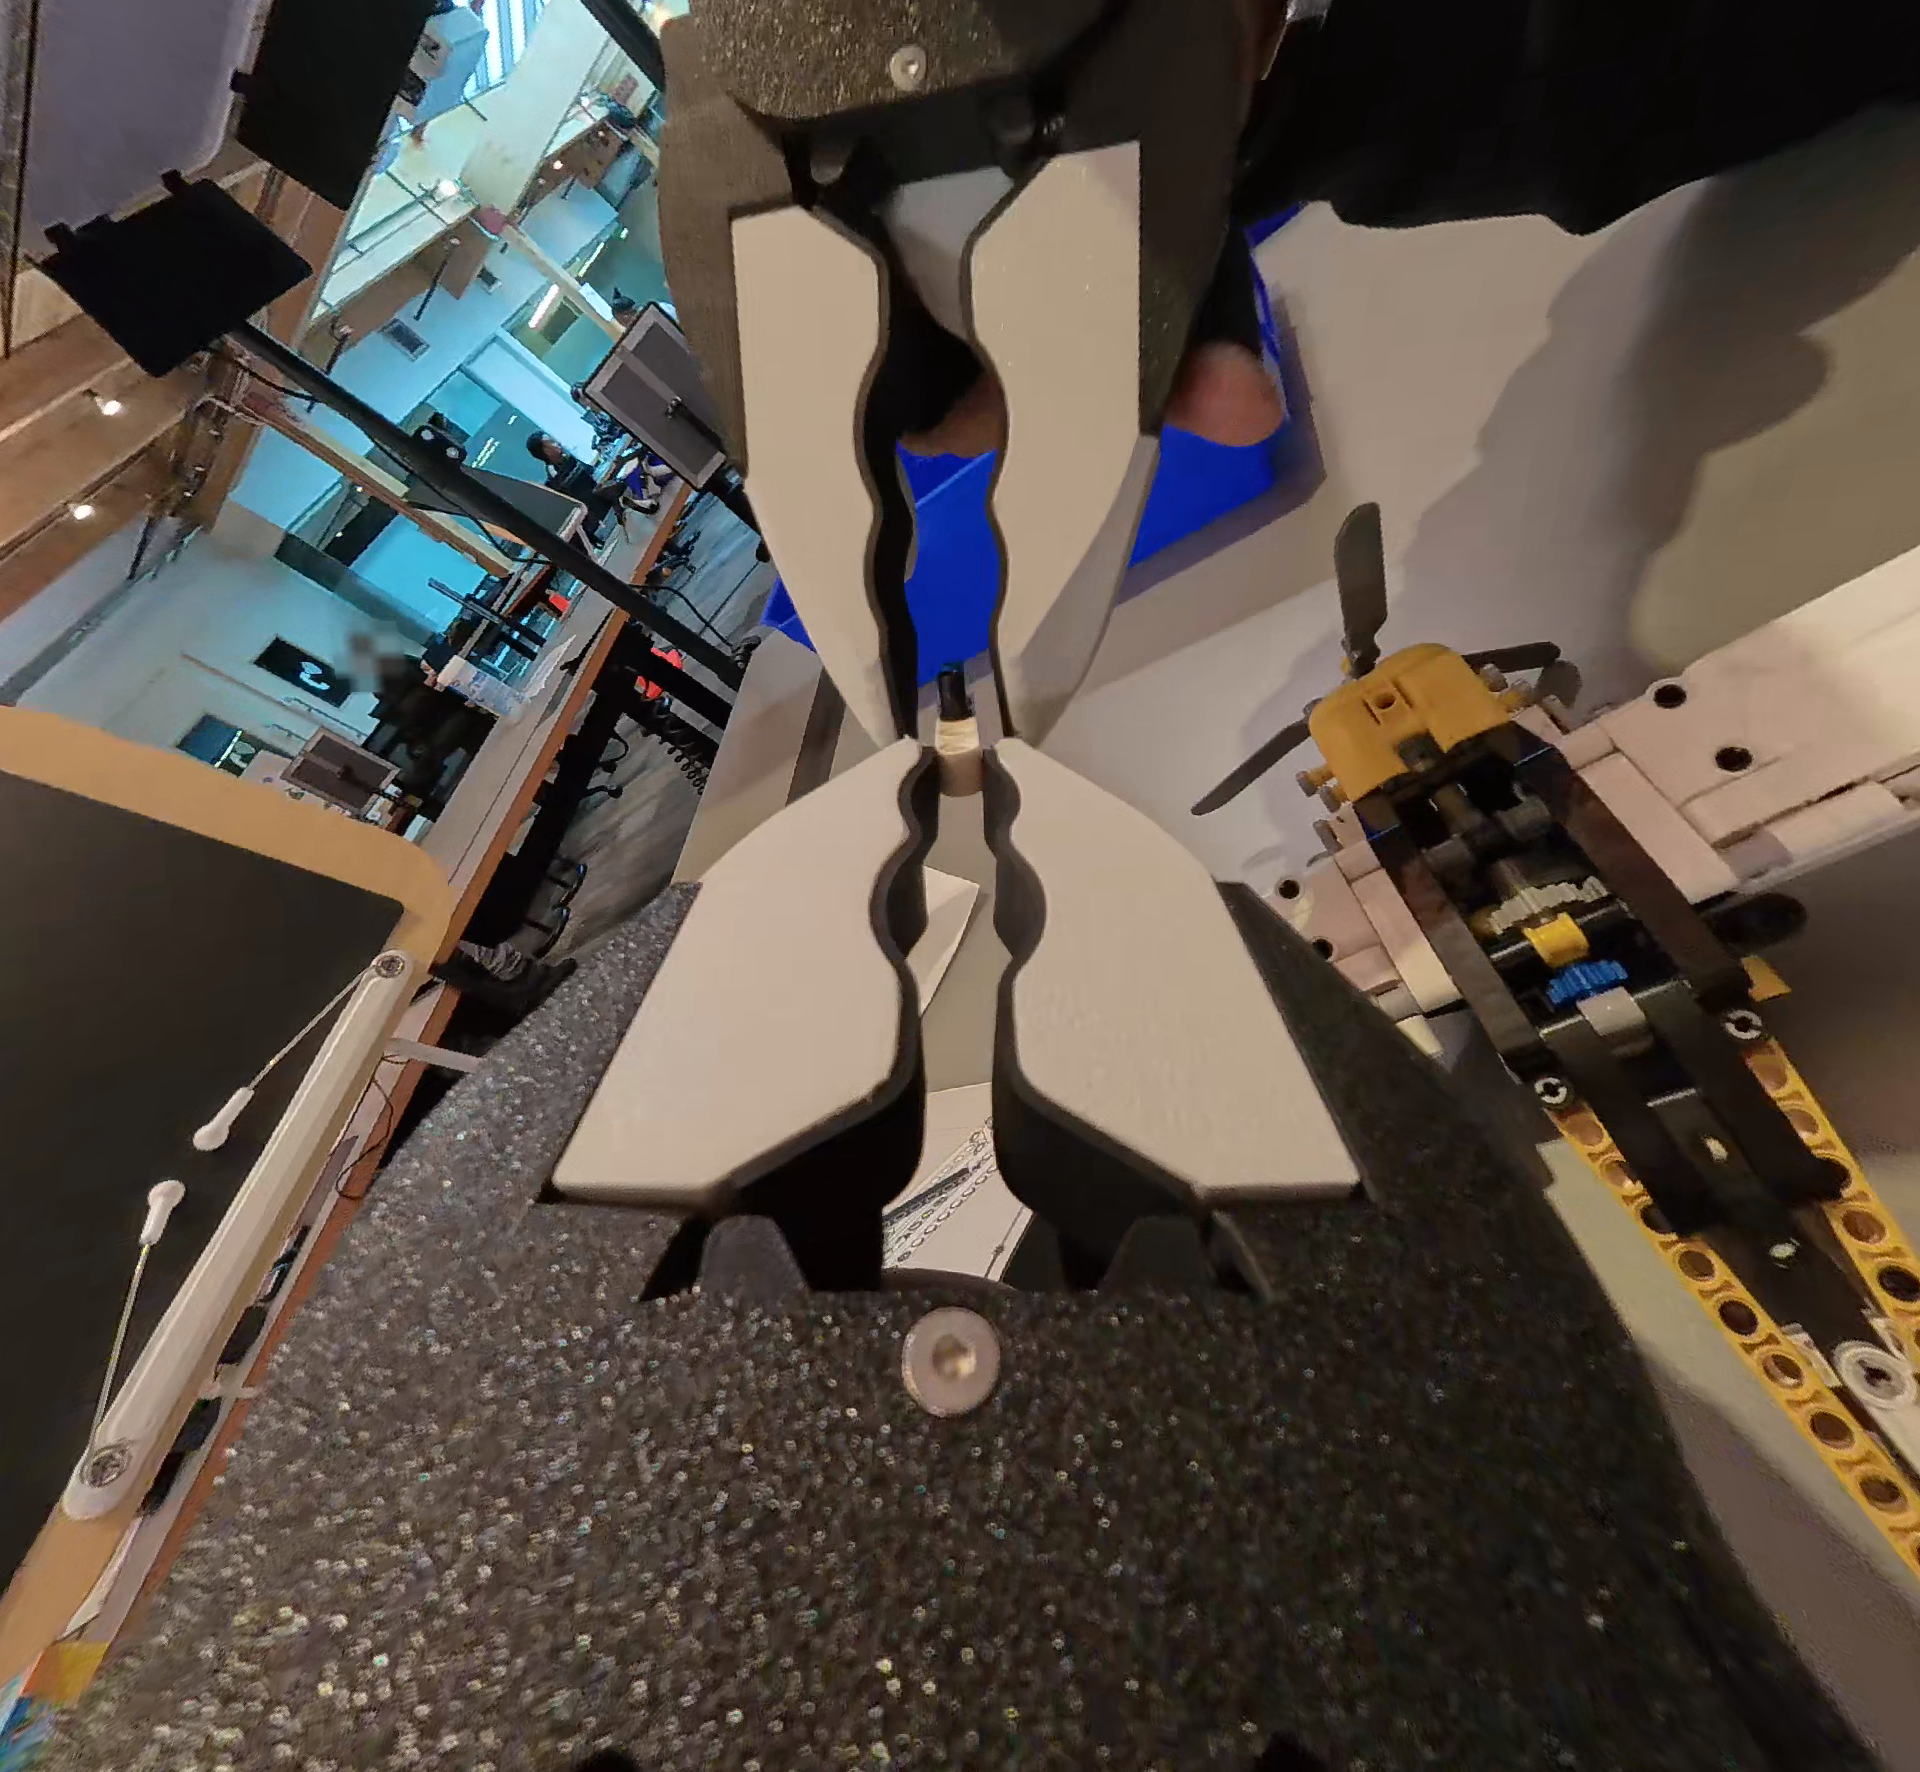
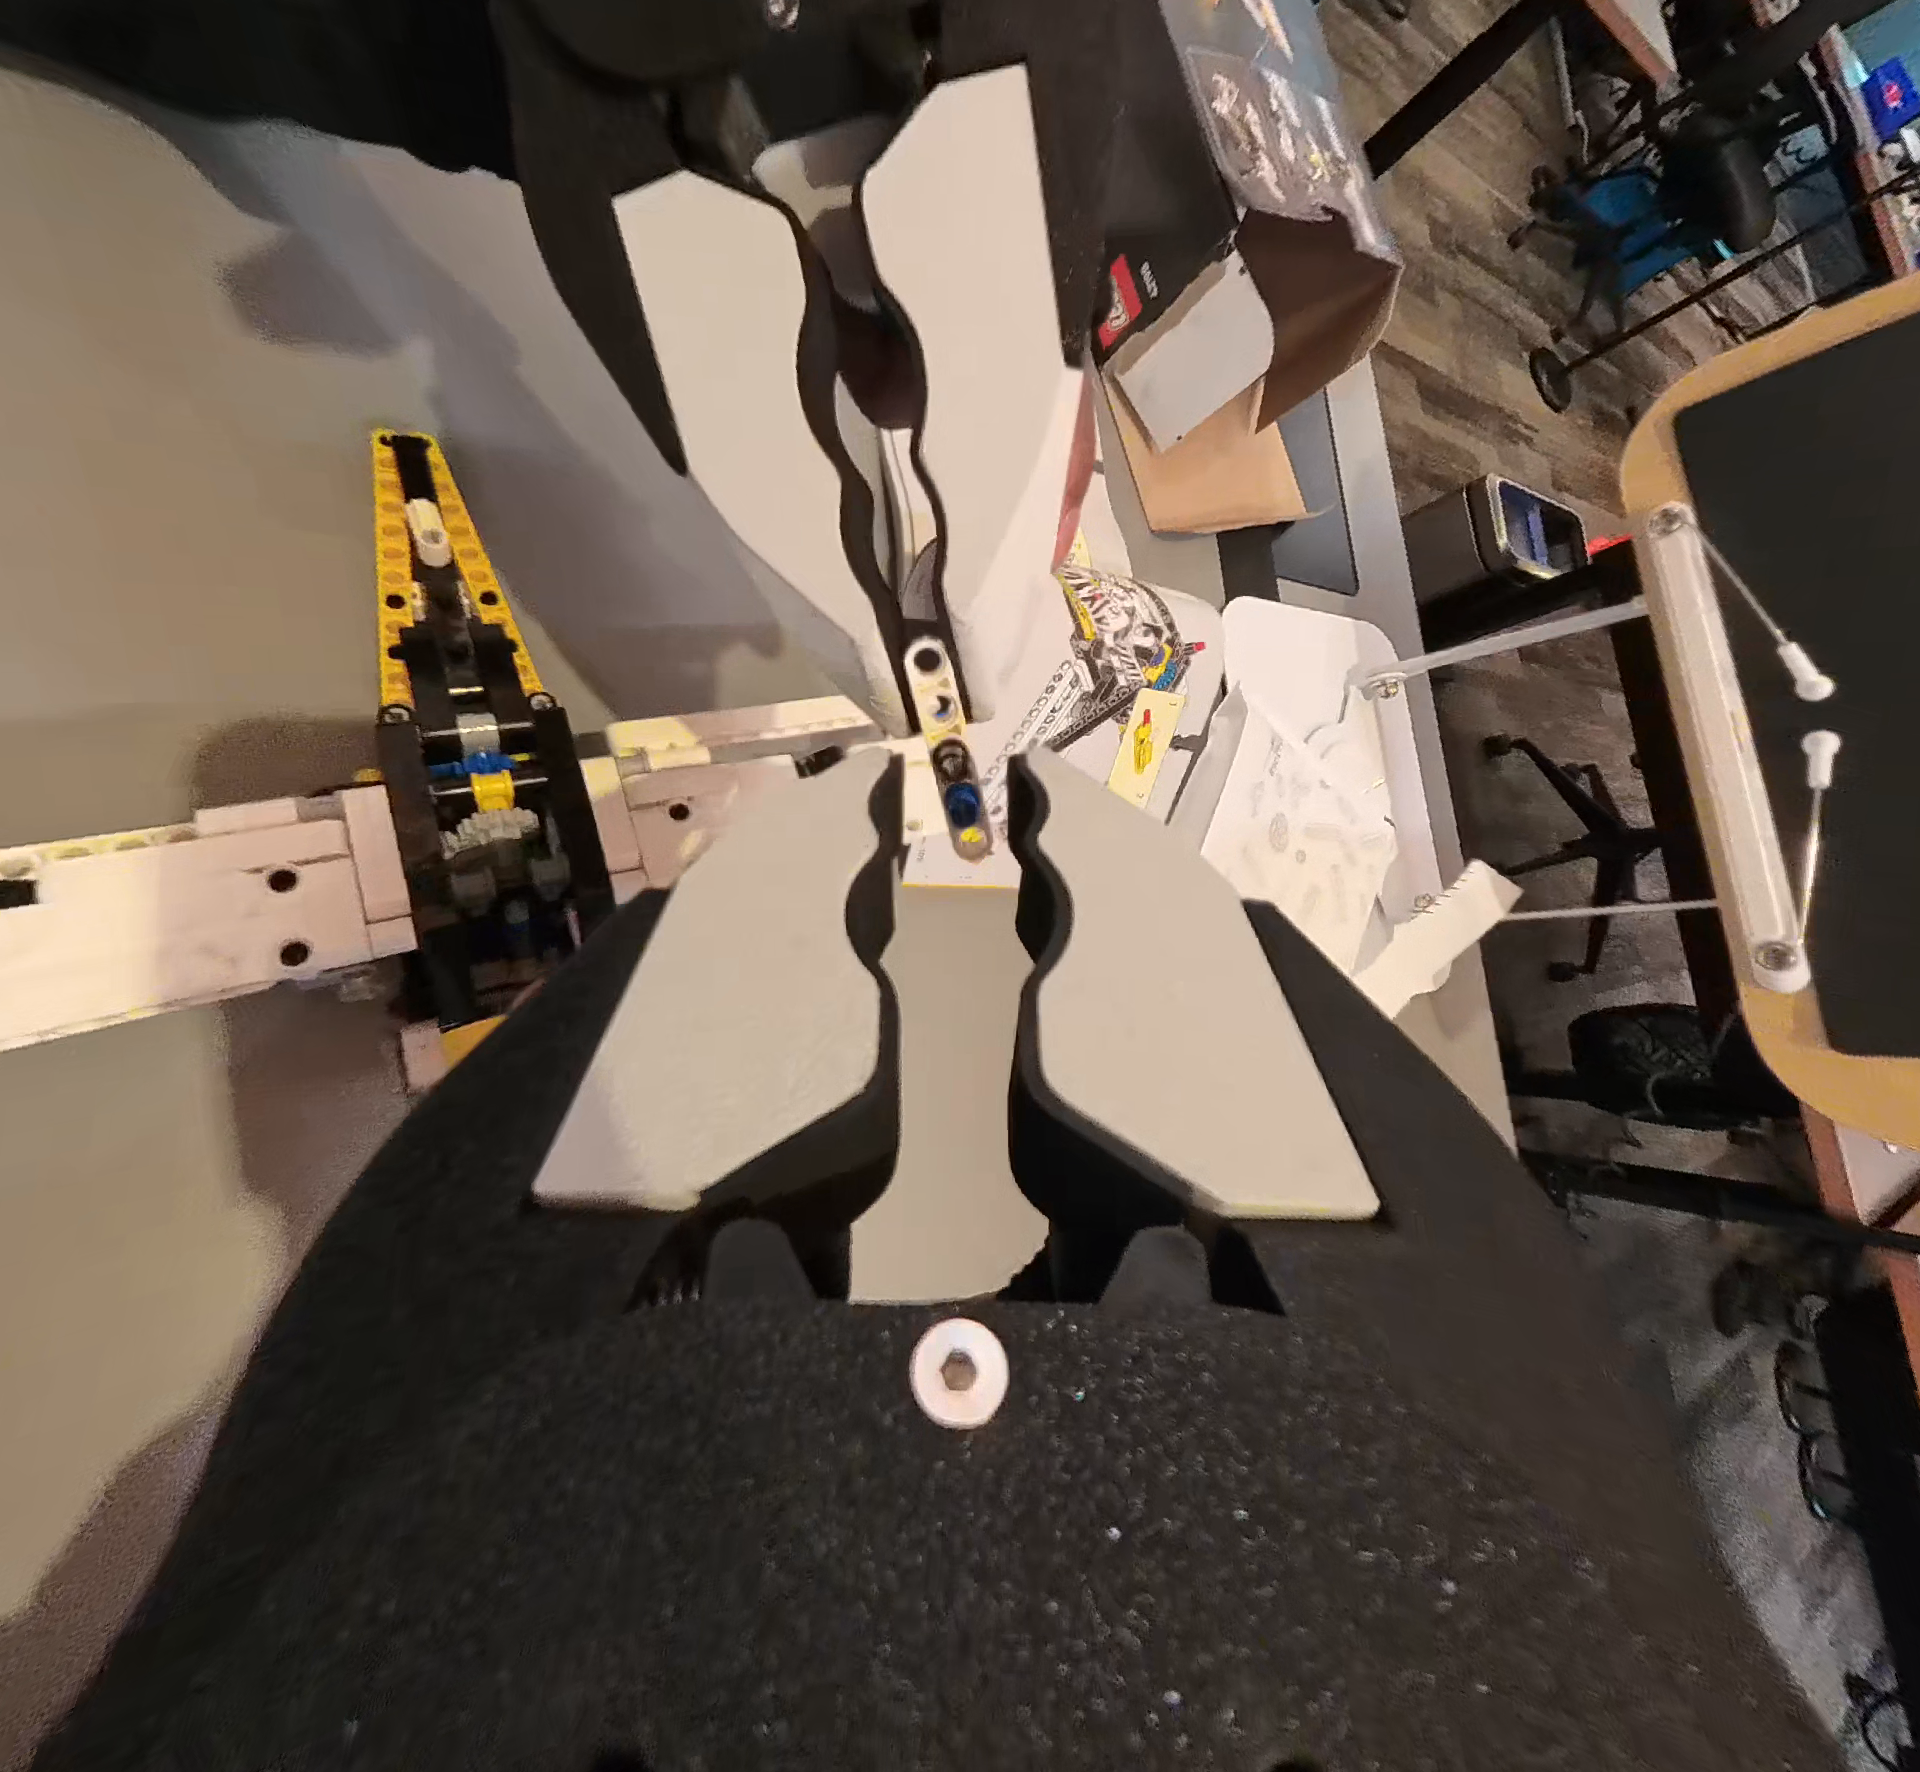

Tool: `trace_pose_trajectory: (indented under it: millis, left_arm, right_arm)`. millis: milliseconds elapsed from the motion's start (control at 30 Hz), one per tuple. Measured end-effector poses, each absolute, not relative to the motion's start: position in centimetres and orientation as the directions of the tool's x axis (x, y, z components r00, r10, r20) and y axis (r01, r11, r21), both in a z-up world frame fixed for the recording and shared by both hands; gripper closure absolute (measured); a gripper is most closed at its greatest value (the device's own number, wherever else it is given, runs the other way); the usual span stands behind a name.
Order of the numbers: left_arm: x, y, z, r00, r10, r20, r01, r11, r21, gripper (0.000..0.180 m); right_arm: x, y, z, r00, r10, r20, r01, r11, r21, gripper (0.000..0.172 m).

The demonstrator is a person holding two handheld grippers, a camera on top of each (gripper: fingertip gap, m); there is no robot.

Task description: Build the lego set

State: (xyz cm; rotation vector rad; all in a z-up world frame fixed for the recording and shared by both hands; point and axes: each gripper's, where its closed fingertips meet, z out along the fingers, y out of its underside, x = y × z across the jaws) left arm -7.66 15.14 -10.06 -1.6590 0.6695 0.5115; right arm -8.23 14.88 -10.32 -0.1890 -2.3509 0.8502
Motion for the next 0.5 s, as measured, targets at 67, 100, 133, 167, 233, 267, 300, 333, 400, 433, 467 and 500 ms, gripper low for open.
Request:
trace_pose_trajectory:
  millis: [67, 100, 133, 167, 233, 267, 300, 333, 400, 433, 467, 500]
  left_arm:
    - [-7.6, 15.2, -10.3, 0.729, -0.163, -0.665, -0.684, -0.133, -0.717, 0.172]
    - [-7.6, 15.1, -10.5, 0.727, -0.169, -0.666, -0.687, -0.139, -0.714, 0.173]
    - [-7.5, 15.1, -10.6, 0.726, -0.176, -0.665, -0.687, -0.14, -0.713, 0.173]
    - [-7.5, 15.1, -10.6, 0.726, -0.178, -0.664, -0.687, -0.141, -0.713, 0.172]
    - [-7.4, 15.1, -10.7, 0.728, -0.188, -0.659, -0.684, -0.146, -0.714, 0.173]
    - [-7.4, 15.1, -10.8, 0.727, -0.191, -0.66, -0.686, -0.149, -0.712, 0.173]
    - [-7.4, 15.1, -10.9, 0.727, -0.192, -0.659, -0.685, -0.151, -0.713, 0.173]
    - [-7.4, 15.1, -11.0, 0.732, -0.195, -0.652, -0.68, -0.153, -0.717, 0.172]
    - [-7.5, 15.1, -11.1, 0.752, -0.202, -0.627, -0.657, -0.157, -0.738, 0.172]
    - [-7.7, 15.1, -11.1, 0.778, -0.196, -0.597, -0.626, -0.158, -0.763, 0.172]
    - [-8.1, 15.1, -10.9, 0.821, -0.179, -0.542, -0.568, -0.165, -0.806, 0.171]
    - [-8.9, 15.0, -10.9, 0.881, -0.15, -0.45, -0.472, -0.191, -0.861, 0.16]
  right_arm:
    - [-8.2, 14.8, -10.7, -0.802, 0.321, 0.505, -0.074, 0.784, -0.616, 0.157]
    - [-8.2, 14.7, -10.8, -0.804, 0.318, 0.503, -0.075, 0.785, -0.615, 0.158]
    - [-8.2, 14.8, -10.9, -0.804, 0.316, 0.503, -0.073, 0.787, -0.612, 0.16]
    - [-8.2, 14.8, -11.0, -0.804, 0.314, 0.504, -0.073, 0.79, -0.608, 0.161]
    - [-8.1, 14.7, -11.2, -0.806, 0.307, 0.506, -0.075, 0.795, -0.603, 0.162]
    - [-8.1, 14.7, -11.3, -0.807, 0.306, 0.505, -0.075, 0.796, -0.601, 0.162]
    - [-8.1, 14.7, -11.4, -0.808, 0.306, 0.504, -0.073, 0.796, -0.601, 0.163]
    - [-8.2, 14.7, -11.5, -0.81, 0.307, 0.5, -0.07, 0.796, -0.602, 0.163]
    - [-8.1, 14.7, -11.7, -0.817, 0.305, 0.489, -0.067, 0.793, -0.606, 0.163]
    - [-8.2, 14.7, -11.7, -0.818, 0.311, 0.483, -0.065, 0.786, -0.615, 0.164]
    - [-8.3, 14.7, -11.5, -0.817, 0.327, 0.474, -0.056, 0.774, -0.631, 0.165]
    - [-8.4, 14.9, -11.3, -0.817, 0.345, 0.462, -0.045, 0.76, -0.648, 0.165]
